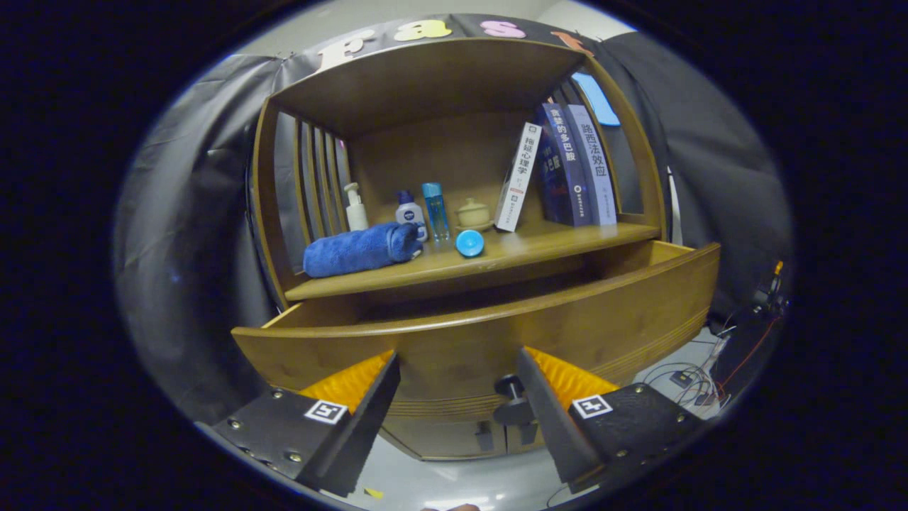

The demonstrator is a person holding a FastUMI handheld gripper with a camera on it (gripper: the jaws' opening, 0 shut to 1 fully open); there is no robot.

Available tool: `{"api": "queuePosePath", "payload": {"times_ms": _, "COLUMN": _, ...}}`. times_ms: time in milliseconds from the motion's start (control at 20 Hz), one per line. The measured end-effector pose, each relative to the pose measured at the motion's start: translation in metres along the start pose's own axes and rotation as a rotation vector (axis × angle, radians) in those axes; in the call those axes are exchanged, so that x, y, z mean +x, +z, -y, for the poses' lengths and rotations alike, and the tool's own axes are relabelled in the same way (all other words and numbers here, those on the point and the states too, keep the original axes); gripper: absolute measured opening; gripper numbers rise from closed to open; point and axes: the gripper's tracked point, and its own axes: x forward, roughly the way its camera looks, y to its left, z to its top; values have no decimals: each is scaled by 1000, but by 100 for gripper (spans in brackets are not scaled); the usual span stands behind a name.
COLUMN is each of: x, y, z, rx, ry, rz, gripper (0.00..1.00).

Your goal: Pull open the drawer, take out the items inside it, and place them on the countertop above the cabinet.

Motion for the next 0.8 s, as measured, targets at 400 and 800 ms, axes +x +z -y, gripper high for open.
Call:
{"api": "queuePosePath", "payload": {"times_ms": 400, "x": 37, "y": 8, "z": 1, "rx": 18, "ry": -3, "rz": 21, "gripper": 99}}
{"api": "queuePosePath", "payload": {"times_ms": 800, "x": 63, "y": 14, "z": 3, "rx": 33, "ry": -5, "rz": 30, "gripper": 99}}
